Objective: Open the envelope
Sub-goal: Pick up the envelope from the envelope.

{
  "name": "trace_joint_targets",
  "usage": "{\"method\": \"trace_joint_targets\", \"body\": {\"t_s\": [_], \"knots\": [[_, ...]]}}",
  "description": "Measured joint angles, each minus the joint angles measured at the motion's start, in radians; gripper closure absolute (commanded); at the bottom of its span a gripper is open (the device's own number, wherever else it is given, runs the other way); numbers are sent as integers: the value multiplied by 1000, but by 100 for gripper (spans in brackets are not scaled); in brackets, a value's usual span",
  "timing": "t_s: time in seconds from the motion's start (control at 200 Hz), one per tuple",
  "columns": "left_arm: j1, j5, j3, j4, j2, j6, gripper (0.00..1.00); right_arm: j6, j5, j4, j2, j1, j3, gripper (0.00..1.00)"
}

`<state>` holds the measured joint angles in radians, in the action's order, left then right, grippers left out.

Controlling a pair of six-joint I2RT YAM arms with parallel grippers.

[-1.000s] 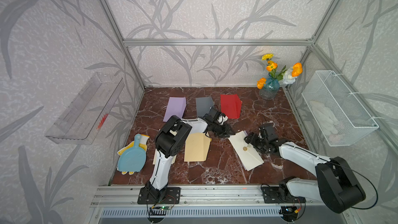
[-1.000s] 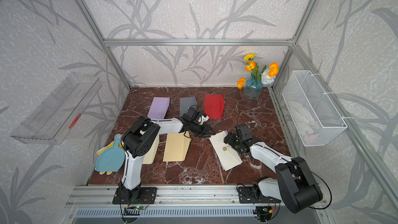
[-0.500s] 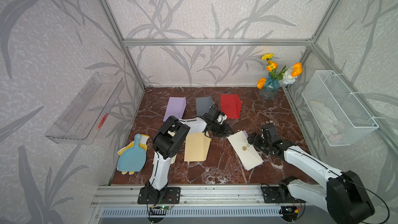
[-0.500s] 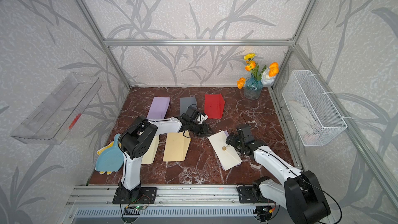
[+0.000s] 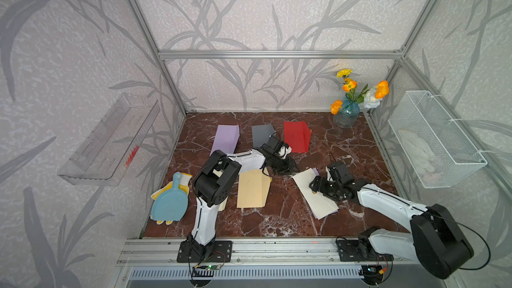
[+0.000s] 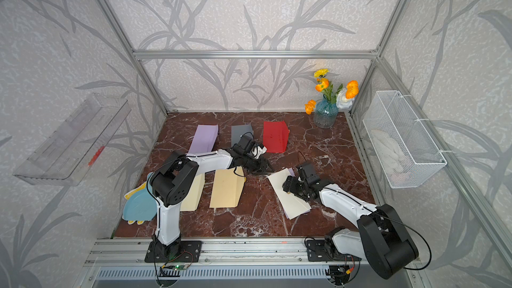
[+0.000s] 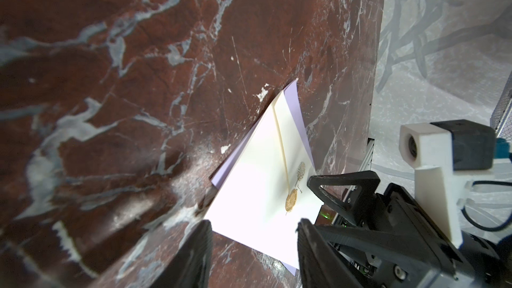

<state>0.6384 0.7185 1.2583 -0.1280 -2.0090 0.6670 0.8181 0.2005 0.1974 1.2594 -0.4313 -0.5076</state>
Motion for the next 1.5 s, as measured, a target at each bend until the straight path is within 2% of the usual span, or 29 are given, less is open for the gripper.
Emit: {"method": "trace_joint_targets", "body": {"t_s": [0.315,0.5,1.01,1.37,1.5], "knots": [[0,11,-94,2,19,21,50,19,36,-151,72,0,0,21],[0,26,-129,45,30,53,50,27,37,-175,80,0,0,21],[2,47,-137,207,-5,164,50,35,45,-205,80,0,13,22],[5,60,-134,343,-6,227,50,50,71,-291,119,0,16,22],[9,57,-129,340,-6,224,50,50,72,-306,125,0,18,22]]}}
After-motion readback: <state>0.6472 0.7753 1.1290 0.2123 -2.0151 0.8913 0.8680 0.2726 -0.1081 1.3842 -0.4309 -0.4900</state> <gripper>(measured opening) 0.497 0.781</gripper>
